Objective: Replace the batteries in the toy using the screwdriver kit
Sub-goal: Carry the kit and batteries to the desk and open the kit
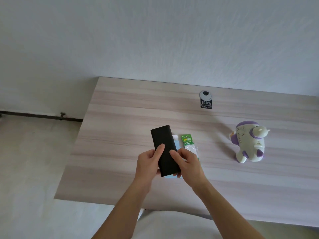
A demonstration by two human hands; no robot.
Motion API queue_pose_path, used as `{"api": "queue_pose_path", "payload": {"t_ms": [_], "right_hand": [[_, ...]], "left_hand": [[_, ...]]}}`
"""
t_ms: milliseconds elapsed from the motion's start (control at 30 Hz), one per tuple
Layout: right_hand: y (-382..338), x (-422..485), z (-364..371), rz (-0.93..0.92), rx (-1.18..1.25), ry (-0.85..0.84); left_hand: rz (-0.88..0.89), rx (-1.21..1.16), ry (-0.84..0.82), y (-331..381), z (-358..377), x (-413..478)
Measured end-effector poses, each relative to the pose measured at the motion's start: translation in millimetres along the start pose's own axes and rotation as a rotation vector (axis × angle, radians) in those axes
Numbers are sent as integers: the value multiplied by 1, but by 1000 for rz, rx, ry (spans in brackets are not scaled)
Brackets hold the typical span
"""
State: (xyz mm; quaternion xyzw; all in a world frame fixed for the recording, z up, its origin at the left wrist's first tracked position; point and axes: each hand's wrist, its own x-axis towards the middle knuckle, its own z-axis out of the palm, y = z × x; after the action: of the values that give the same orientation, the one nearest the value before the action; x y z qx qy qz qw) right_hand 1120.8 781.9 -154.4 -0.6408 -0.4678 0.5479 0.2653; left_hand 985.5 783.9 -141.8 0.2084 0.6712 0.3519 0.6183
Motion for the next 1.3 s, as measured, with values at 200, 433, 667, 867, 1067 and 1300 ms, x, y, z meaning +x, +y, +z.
{"api": "queue_pose_path", "payload": {"t_ms": [200,433,667,867,1067,1300], "right_hand": [[-9,-8,-35,25,123,82],[-12,-19,-87,-75,106,40],[-14,-28,-117,-3,271,6],[-28,-25,-137,-62,215,85],[-25,-26,-149,-101,248,-42],[-25,-30,-144,2,258,17]], "left_hand": [[119,111,-68,14,34,-15],[93,68,-152,24,74,-43],[97,99,-127,36,105,-61],[142,144,-164,36,120,-66],[36,33,-162,39,130,-75],[88,82,-119,39,133,-75]]}}
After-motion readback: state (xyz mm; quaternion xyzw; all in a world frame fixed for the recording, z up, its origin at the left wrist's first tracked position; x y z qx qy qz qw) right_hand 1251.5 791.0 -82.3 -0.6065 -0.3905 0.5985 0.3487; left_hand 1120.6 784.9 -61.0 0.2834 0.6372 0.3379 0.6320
